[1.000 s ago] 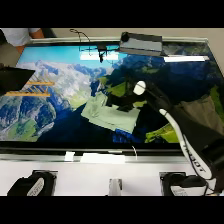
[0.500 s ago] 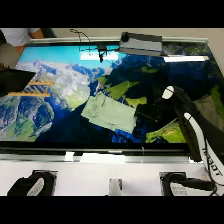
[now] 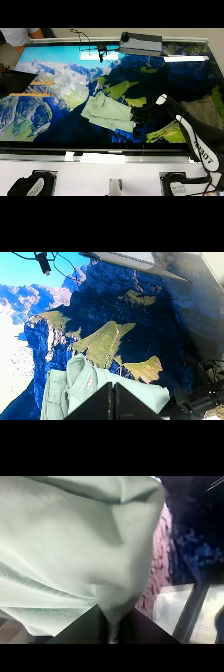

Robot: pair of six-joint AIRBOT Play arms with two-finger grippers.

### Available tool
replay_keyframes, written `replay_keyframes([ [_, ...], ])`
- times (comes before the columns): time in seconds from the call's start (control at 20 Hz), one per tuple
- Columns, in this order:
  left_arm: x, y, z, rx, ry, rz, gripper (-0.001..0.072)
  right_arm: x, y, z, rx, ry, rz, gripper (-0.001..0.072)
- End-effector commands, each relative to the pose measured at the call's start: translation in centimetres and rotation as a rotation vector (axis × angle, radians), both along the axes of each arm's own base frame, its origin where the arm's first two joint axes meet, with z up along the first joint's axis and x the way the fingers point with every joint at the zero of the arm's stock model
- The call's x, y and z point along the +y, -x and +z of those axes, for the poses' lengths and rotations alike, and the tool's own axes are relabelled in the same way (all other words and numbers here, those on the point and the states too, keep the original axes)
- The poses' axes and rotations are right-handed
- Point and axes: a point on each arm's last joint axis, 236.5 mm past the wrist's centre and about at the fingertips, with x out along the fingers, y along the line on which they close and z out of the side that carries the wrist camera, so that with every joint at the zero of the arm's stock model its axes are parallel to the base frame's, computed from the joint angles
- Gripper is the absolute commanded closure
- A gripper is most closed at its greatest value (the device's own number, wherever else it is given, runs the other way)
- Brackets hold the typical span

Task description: Fold the shirts.

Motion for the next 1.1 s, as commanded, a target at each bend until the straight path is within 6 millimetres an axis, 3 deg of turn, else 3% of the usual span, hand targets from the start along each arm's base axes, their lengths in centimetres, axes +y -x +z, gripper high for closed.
replay_keyframes([
  [0.0,0.0,0.0,0.0,0.001,-0.001,0.001,0.0668,-1.2,-2.7,2.7,-0.087,-0.039,0.023,0.0689],
  [0.1,0.2,-0.1,-0.2,0.001,-0.011,0.006,0.0668,-4.2,-5.6,7.7,-0.183,-0.059,0.024,0.0690],
  [0.2,0.5,-0.2,-0.3,0.000,-0.023,0.014,0.0668,-9.1,-7.6,12.9,-0.273,-0.021,0.008,0.0690],
  [0.35,0.7,-0.5,-0.7,0.010,-0.034,0.019,0.0668,-16.0,-8.2,19.0,-0.357,0.043,-0.059,0.0689],
  [0.55,0.7,-0.6,-0.9,0.017,-0.033,0.018,0.0668,-24.2,-8.1,25.4,-0.488,0.120,-0.231,0.0689],
  [0.65,0.7,-0.6,-0.9,0.017,-0.033,0.018,0.0668,-28.0,-7.4,27.2,-0.520,0.151,-0.336,0.0689],
  [0.8,0.7,-0.6,-0.9,0.017,-0.033,0.018,0.0668,-32.5,-5.9,28.4,-0.532,0.185,-0.457,0.0689],
  [1.05,0.7,-0.6,-1.0,0.019,-0.034,0.017,0.0668,-38.2,-2.8,30.2,-0.559,0.244,-0.622,0.0689],
])
